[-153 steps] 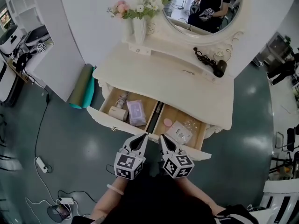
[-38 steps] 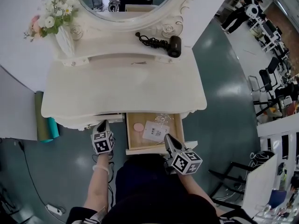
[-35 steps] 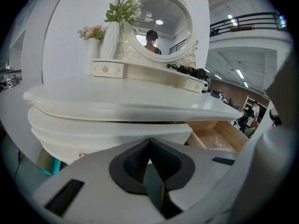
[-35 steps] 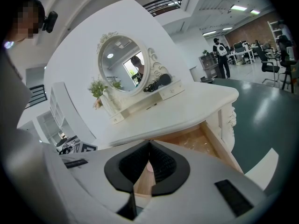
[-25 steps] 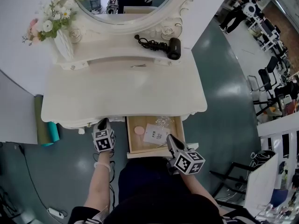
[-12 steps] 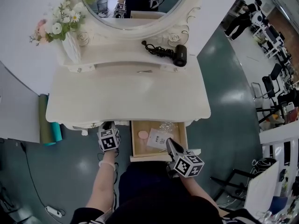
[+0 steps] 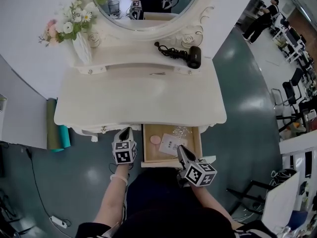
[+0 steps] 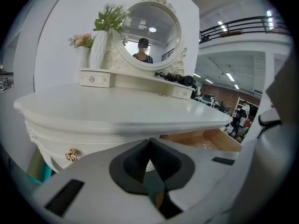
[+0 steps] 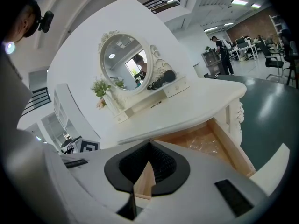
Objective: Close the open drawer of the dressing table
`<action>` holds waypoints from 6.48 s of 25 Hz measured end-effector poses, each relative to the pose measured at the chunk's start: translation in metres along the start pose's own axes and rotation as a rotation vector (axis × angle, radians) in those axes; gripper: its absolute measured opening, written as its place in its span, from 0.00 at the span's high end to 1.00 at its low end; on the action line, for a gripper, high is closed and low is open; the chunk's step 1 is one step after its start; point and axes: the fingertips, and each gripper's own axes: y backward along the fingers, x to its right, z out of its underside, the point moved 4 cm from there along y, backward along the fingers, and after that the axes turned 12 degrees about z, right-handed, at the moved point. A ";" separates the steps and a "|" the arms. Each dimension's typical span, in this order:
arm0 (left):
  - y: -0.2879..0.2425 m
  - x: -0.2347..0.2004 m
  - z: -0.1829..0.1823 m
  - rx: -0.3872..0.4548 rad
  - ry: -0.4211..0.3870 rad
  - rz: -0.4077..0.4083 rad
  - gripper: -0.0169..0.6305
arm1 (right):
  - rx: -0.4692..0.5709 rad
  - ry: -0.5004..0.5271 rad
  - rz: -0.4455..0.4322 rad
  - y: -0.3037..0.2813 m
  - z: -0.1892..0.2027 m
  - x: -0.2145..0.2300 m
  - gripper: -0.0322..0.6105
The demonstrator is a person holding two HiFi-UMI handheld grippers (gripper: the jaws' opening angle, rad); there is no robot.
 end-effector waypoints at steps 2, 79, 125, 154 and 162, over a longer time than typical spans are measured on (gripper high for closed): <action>0.006 0.014 -0.001 0.009 -0.019 0.038 0.95 | 0.001 -0.004 -0.007 0.003 0.004 -0.002 0.93; 0.144 0.136 0.044 0.030 -0.187 0.249 0.94 | -0.310 0.073 0.110 0.011 0.148 0.010 0.93; 0.116 0.131 0.015 0.071 -0.140 0.236 0.94 | -0.325 0.084 0.069 -0.042 0.116 0.010 0.93; 0.079 0.101 -0.010 0.070 -0.093 0.180 0.94 | -0.296 0.108 0.059 -0.100 0.077 0.010 0.93; 0.065 0.091 -0.019 0.065 -0.086 0.173 0.94 | -0.289 0.130 0.059 -0.114 0.067 0.009 0.93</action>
